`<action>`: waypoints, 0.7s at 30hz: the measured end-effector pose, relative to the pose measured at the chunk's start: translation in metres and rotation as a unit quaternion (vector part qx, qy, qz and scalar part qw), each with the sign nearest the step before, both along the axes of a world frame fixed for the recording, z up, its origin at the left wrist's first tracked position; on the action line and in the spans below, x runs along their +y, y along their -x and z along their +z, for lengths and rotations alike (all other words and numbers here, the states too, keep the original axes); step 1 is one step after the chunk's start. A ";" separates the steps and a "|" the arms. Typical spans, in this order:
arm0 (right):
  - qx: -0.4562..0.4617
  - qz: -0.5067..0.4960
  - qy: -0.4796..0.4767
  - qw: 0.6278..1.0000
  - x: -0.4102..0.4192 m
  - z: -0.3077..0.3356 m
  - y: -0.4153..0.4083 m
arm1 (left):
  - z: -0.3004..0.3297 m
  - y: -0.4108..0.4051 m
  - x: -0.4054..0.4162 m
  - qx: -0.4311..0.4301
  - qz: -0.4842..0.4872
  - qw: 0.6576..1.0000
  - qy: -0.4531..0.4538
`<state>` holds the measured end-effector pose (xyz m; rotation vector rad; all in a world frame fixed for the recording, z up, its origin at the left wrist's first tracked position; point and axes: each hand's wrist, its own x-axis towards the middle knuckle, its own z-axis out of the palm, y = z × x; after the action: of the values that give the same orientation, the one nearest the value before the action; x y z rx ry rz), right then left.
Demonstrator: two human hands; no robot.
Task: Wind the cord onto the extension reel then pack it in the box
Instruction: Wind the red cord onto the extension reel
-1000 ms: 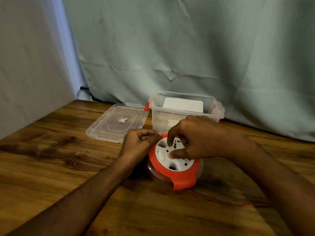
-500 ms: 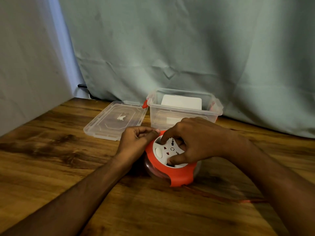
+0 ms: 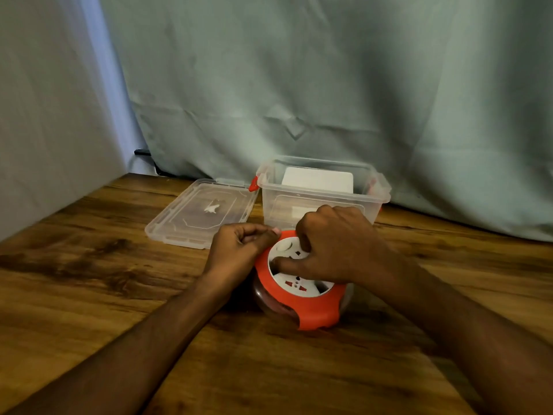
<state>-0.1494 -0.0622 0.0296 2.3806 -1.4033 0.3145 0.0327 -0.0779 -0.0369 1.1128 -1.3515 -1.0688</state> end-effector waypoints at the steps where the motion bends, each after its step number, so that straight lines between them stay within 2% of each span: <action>1: -0.002 -0.013 0.006 1.000 0.001 0.000 -0.001 | 0.000 0.000 -0.001 0.001 -0.003 1.000 0.000; 7: -0.030 -0.065 -0.014 0.997 -0.001 -0.003 0.001 | 0.000 0.001 -0.001 -0.004 0.002 1.000 -0.007; 11: 0.000 0.034 -0.045 0.998 -0.001 0.015 0.007 | 0.002 0.001 0.001 0.001 0.006 1.000 -0.006; 14: -0.008 0.118 -0.174 0.978 0.003 0.029 0.015 | 0.003 0.002 0.002 -0.002 0.004 1.000 0.000; 16: -0.014 0.140 -0.240 0.961 0.004 0.032 0.018 | 0.003 0.001 0.002 -0.007 0.006 1.000 0.003; 21: -0.009 0.153 -0.248 0.957 0.003 0.031 0.019 | 0.003 0.001 0.001 -0.002 0.002 1.000 -0.001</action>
<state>-0.1688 -0.0590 0.0604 3.0193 -1.2262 0.0607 0.0313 -0.0766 -0.0341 1.1197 -1.3516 -1.0656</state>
